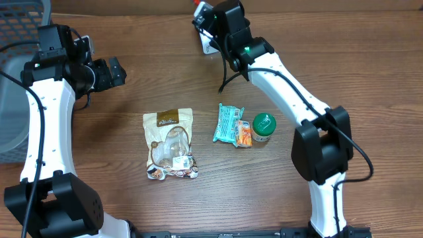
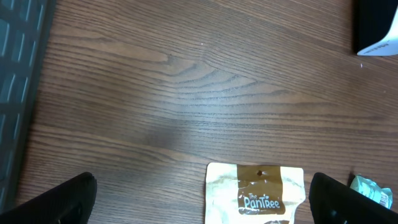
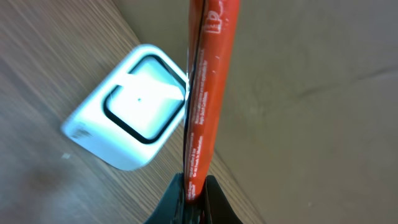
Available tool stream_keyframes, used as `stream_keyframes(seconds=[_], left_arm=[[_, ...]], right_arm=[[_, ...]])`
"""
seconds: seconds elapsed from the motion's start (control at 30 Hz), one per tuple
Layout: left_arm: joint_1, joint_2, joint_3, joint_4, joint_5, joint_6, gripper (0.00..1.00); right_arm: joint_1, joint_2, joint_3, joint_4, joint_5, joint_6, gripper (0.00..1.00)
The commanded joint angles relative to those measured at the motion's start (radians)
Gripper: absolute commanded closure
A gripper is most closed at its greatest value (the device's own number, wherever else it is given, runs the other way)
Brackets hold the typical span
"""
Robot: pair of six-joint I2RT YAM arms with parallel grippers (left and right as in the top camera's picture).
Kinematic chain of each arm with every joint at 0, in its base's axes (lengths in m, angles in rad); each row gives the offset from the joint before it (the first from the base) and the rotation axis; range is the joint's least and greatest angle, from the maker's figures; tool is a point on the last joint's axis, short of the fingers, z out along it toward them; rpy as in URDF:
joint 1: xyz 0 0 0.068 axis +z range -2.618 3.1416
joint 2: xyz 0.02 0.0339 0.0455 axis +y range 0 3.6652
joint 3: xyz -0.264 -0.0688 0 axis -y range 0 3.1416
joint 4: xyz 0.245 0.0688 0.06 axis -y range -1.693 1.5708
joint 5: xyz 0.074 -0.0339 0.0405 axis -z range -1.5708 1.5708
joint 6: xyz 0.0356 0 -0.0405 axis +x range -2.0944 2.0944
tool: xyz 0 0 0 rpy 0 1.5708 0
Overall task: Scan the item barcode
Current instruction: 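Hold the red stick's barcode in front of the white scanner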
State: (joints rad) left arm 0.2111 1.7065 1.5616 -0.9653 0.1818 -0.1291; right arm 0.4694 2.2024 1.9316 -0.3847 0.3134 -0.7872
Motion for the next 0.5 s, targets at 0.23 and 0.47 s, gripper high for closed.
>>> stream_keyframes(seconds=[0.23,0.47], left_arm=[[0.0,0.0,0.002,-0.003,-0.01,-0.009,0.0],[0.0,0.0,0.003,-0.003,-0.01,-0.009,0.0]], right_arm=[[-0.022,0.146,0.013,0.158,0.151,-0.085,0.96],[-0.02,0.195,0.013,0.228,0.23,-0.16,0.96]])
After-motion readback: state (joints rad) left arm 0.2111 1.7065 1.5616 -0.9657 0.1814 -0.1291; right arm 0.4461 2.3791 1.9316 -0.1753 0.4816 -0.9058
